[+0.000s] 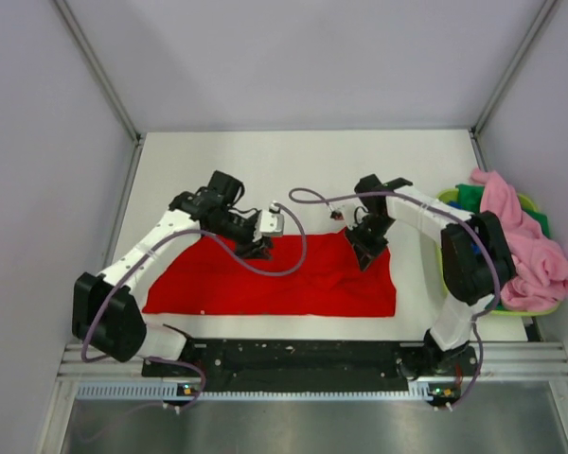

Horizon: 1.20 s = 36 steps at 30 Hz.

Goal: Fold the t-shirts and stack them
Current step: Fold the other side of the tshirt into a rectangle

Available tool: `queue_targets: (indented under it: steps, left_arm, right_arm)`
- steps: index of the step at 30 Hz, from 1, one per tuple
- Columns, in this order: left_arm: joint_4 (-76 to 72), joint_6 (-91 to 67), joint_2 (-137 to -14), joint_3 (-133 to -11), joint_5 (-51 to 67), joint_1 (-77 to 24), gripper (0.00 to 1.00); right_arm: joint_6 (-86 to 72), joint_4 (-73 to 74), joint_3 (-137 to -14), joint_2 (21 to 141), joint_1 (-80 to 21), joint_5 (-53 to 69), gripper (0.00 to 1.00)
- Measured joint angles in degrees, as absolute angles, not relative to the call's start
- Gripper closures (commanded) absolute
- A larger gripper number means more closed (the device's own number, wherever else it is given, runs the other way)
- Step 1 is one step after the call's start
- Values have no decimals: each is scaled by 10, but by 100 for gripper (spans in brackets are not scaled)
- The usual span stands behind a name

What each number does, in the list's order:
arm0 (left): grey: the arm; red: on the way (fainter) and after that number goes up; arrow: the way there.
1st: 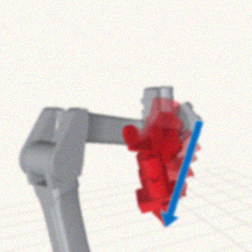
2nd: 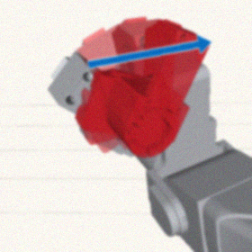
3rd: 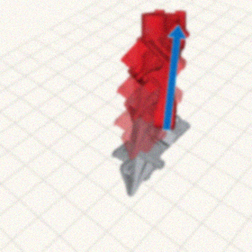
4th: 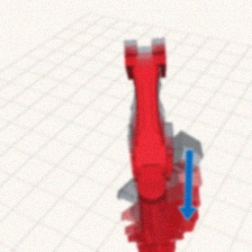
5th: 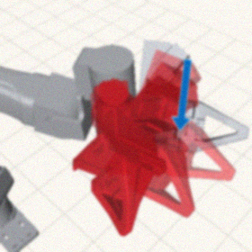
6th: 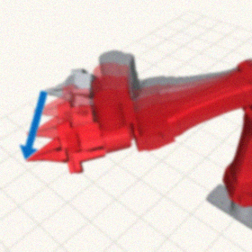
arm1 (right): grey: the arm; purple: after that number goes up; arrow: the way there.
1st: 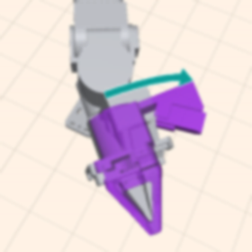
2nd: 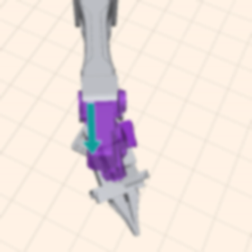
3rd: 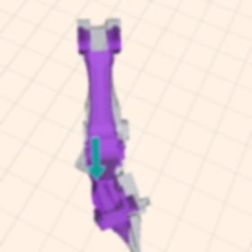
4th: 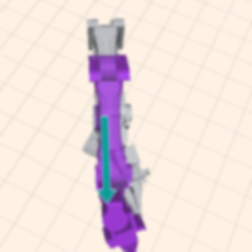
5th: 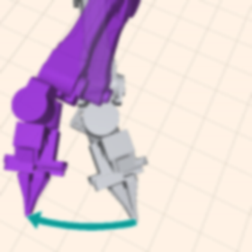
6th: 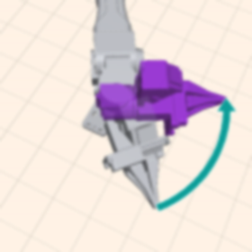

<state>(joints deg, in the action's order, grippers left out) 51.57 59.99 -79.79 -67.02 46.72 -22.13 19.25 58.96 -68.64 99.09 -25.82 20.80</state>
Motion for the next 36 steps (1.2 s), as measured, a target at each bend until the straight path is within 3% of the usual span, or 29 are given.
queue_targets:
  steps: [6, 9, 19, 25, 36]
  left_arm:
    - [545, 655, -818, -652, 538, -288, 53]
    - [534, 659, -820, -647, 557, -303, 65]
    - [265, 515, -891, -586, 273, -579, 68]
    - [227, 500, -952, -589, 190, -583, 64]
    - [204, 479, -1001, -608, 144, -585, 68]
  right_arm:
    - [177, 579, -721, 1064, -233, 247, 100]
    - [164, 578, -721, 1090, -215, 262, 100]
    - [138, 575, -721, 1094, -204, 289, 100]
    - [128, 573, -721, 1094, -204, 288, 100]
    - [123, 566, -721, 1094, -204, 286, 100]
